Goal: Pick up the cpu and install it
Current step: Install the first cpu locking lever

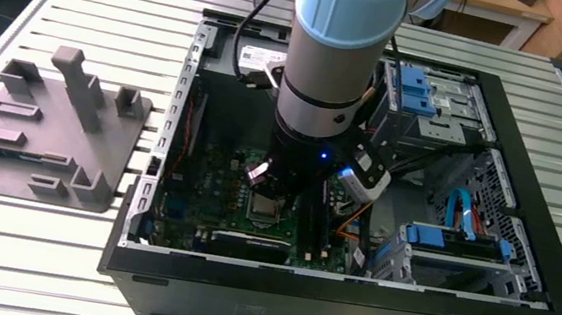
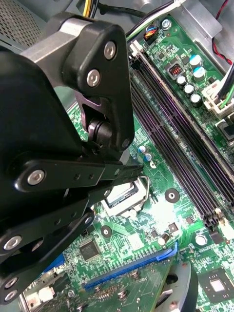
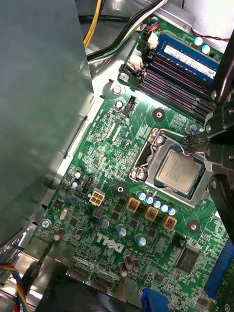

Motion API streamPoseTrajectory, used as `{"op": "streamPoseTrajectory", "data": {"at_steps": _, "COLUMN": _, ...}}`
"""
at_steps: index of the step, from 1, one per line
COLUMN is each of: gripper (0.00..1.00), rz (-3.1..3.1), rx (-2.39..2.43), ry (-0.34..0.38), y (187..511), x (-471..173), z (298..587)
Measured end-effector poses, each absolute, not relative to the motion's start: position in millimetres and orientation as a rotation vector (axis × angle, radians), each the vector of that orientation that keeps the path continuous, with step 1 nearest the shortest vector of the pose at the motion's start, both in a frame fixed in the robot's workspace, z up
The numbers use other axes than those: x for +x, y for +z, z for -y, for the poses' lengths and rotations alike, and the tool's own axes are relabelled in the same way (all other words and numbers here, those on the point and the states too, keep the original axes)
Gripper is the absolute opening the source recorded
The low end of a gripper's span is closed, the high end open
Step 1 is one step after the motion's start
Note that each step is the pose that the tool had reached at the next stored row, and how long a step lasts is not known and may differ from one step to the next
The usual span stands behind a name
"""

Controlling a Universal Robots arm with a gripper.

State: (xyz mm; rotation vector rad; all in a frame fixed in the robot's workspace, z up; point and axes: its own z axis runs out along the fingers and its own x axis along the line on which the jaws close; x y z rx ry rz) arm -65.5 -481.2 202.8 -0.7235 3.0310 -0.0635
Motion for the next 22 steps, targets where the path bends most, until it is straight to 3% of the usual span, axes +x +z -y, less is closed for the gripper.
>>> {"op": "streamPoseTrajectory", "data": {"at_steps": 22, "gripper": 0.11, "rz": -3.031, "rx": -0.724, "ry": -0.063, "y": 194.9, "x": -64.9, "z": 486.9}}
